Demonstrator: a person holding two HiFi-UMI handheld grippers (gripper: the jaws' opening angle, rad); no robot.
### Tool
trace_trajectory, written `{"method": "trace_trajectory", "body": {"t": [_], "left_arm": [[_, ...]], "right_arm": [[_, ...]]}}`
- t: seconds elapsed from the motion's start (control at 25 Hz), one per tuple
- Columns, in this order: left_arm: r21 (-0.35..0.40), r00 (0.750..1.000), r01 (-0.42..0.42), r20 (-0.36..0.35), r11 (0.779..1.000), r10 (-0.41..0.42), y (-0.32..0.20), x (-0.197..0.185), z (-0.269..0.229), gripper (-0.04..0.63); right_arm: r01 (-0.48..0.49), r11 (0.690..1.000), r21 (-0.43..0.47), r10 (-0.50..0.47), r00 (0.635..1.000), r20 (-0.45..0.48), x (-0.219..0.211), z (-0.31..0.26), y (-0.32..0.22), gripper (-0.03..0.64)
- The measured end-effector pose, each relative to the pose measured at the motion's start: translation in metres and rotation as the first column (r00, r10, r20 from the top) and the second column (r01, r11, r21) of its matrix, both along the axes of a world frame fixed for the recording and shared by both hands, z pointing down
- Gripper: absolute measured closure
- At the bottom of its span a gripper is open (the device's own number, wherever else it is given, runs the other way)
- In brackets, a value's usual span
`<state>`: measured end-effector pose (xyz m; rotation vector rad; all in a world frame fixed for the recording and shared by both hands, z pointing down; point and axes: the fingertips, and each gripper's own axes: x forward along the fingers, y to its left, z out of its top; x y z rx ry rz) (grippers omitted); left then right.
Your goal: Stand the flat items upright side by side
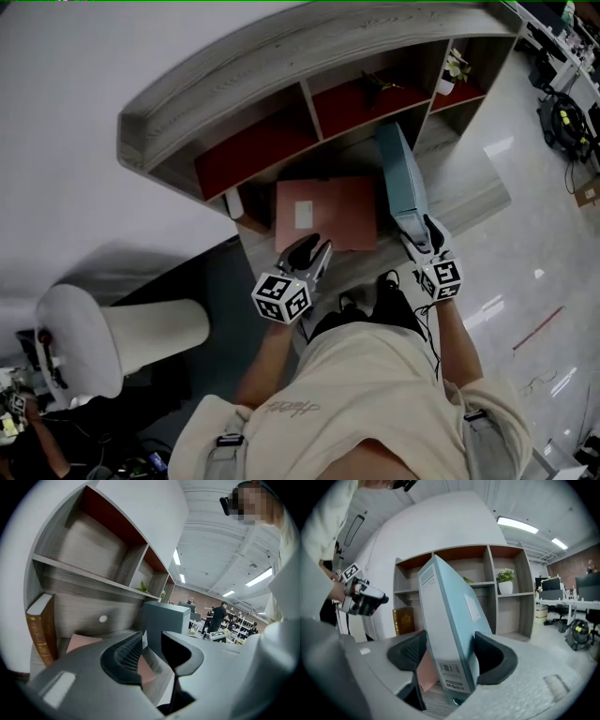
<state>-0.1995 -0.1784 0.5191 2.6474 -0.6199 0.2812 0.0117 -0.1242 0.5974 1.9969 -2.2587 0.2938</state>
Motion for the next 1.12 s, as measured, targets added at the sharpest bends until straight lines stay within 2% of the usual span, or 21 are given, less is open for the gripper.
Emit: {"method": "trace_trajectory", "body": {"t": [0.12,0.24,0.36,0.52,0.68,1.12], "left_arm": [[-0.015,1.000,0.019,-0.005,1.000,-0.020,0.004,0.001,0.002,0.456],[-0.020,0.999,0.042,0.008,0.999,-0.042,-0.001,0.007,0.004,0.457],[-0.039,0.997,0.078,0.012,0.996,-0.077,-0.007,0.019,0.007,0.457],[-0.036,0.994,0.105,0.009,0.994,-0.104,-0.015,0.045,0.002,0.457],[-0.025,0.992,0.123,0.000,0.992,-0.123,-0.018,0.071,-0.006,0.457],[-0.020,0.974,0.228,0.018,0.973,-0.228,-0.018,0.100,0.002,0.459]], "right_arm": [[0.021,0.999,0.026,-0.024,0.990,0.140,0.003,-0.005,0.006,0.296],[0.020,0.999,0.042,-0.028,0.979,0.203,0.015,-0.006,0.006,0.299],[0.004,1.000,0.021,-0.008,0.979,0.205,0.033,-0.003,0.006,0.314],[0.035,0.999,0.000,-0.035,0.989,0.141,0.052,-0.001,-0.004,0.319],[0.057,0.998,0.004,-0.057,0.987,0.151,0.072,0.001,-0.017,0.321],[0.181,0.983,0.029,-0.184,0.972,0.148,0.109,0.004,-0.042,0.321]]}}
